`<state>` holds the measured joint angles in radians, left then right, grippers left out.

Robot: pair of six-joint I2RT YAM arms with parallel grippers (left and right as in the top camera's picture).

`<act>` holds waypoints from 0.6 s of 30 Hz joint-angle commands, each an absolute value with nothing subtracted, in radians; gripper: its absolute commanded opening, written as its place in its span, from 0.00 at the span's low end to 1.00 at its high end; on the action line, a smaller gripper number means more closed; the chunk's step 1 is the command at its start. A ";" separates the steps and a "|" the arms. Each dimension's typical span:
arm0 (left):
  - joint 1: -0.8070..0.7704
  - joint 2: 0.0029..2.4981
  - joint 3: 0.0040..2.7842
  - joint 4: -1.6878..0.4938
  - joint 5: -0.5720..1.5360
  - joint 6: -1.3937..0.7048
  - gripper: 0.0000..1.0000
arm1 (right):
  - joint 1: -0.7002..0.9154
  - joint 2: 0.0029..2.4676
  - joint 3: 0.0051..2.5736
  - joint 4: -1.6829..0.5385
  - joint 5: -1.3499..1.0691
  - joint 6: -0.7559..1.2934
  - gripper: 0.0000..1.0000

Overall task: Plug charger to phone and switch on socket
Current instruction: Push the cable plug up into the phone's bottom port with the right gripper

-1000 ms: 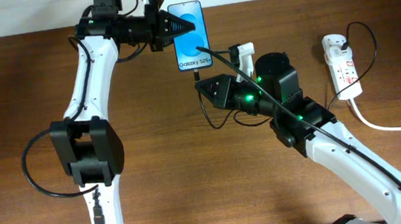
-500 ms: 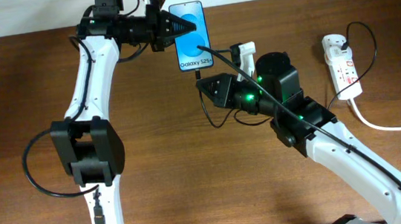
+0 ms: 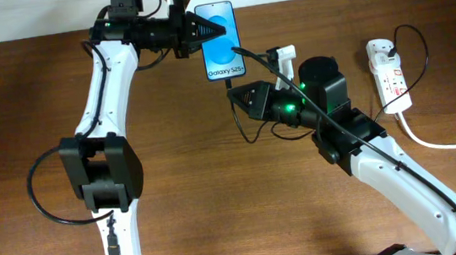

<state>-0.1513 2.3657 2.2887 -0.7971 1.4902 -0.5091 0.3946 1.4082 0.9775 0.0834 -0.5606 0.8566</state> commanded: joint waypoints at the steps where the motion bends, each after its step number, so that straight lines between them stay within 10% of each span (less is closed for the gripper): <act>1: -0.193 2.357 2.292 -0.829 1.574 -0.499 0.00 | 0.350 1.449 0.997 0.139 -0.459 0.843 0.04; 16: -0.190 2.357 2.292 -0.827 1.574 -0.498 0.00 | 0.313 1.468 1.000 0.166 -0.498 0.846 0.04; 18: -0.175 2.357 2.292 -0.823 1.560 -0.498 0.00 | 0.313 1.468 1.000 0.143 -0.516 0.842 0.22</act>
